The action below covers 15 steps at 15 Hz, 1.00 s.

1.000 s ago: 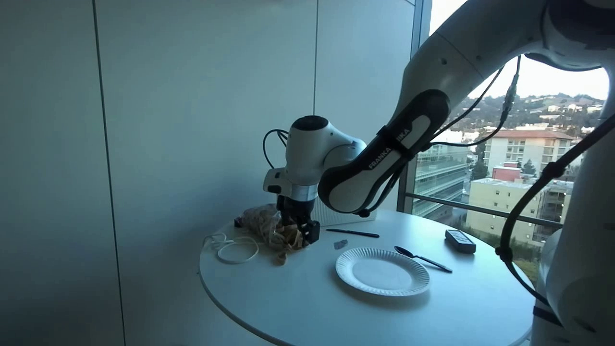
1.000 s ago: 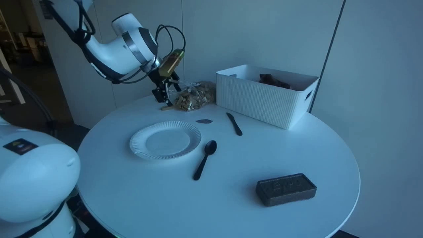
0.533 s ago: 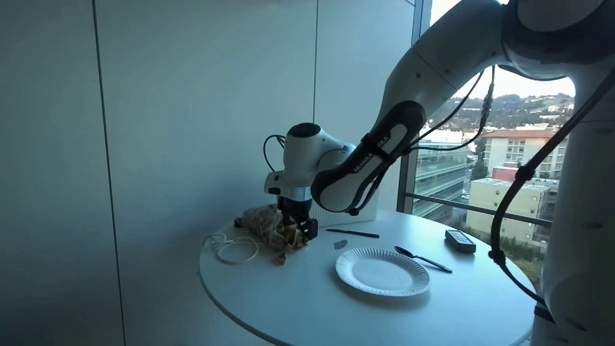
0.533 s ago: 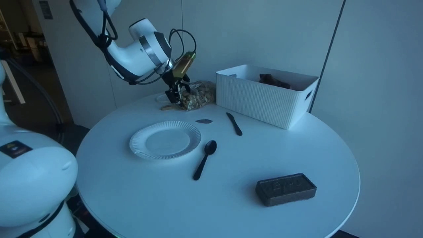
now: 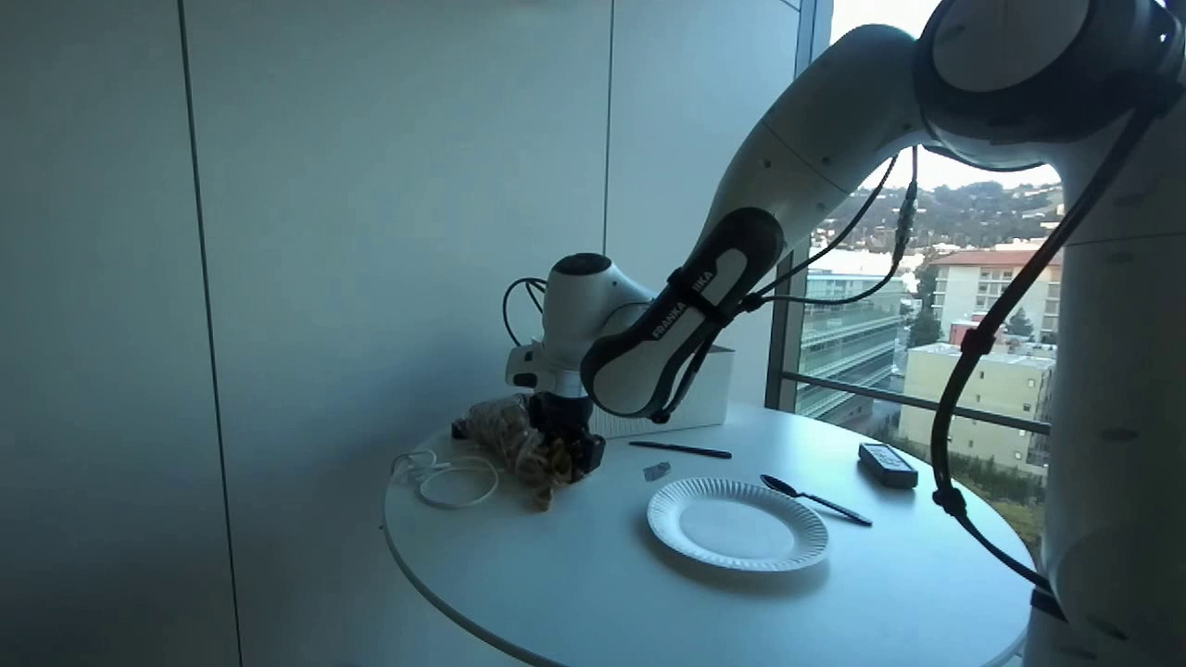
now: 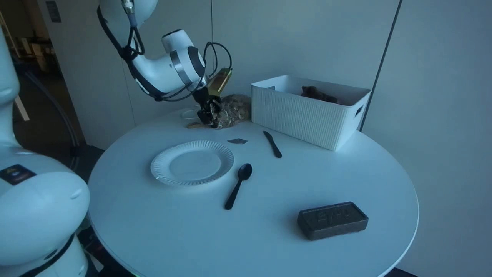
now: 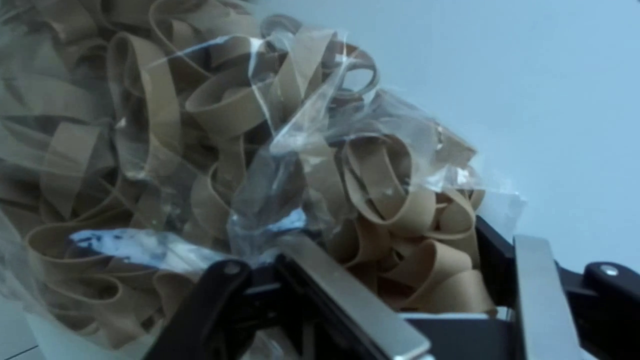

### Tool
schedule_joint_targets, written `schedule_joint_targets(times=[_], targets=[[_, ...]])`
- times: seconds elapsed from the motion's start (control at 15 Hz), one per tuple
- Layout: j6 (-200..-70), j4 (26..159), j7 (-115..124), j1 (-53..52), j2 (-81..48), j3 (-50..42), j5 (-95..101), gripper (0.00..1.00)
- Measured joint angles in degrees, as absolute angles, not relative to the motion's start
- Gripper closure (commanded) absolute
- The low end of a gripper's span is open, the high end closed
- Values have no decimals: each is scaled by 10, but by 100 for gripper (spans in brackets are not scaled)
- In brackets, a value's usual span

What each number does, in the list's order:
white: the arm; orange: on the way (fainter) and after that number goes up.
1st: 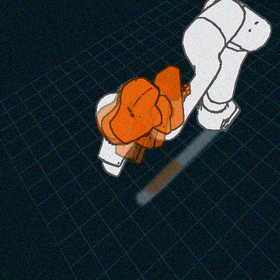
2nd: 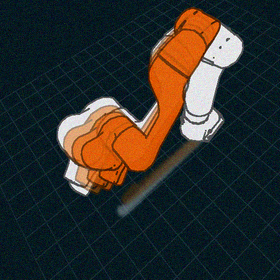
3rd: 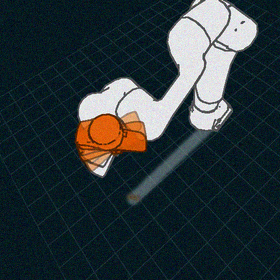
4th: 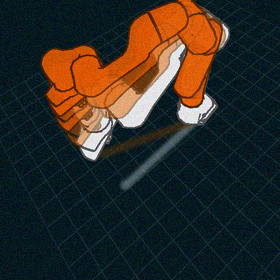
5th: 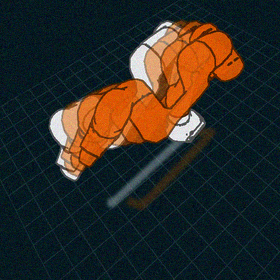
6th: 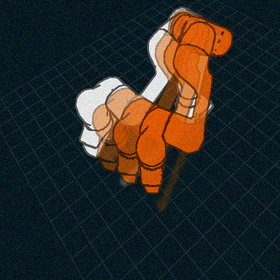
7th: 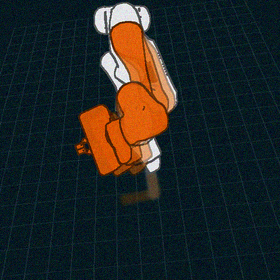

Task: Take the spoon off of the plate and but the rubber bands on the plate

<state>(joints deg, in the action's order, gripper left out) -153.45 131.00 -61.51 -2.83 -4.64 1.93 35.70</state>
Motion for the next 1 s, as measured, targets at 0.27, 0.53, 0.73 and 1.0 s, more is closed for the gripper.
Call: schedule_joint_targets(times=[0.27,0.53,0.73,1.0], targets=[[-1535,1308,-652,-25,-47,19,327,80],[-1519,1308,-653,-25,-39,20,323,91],[-1482,1313,-656,-26,-24,26,301,87],[-1404,1337,-717,-33,28,37,188,87]])
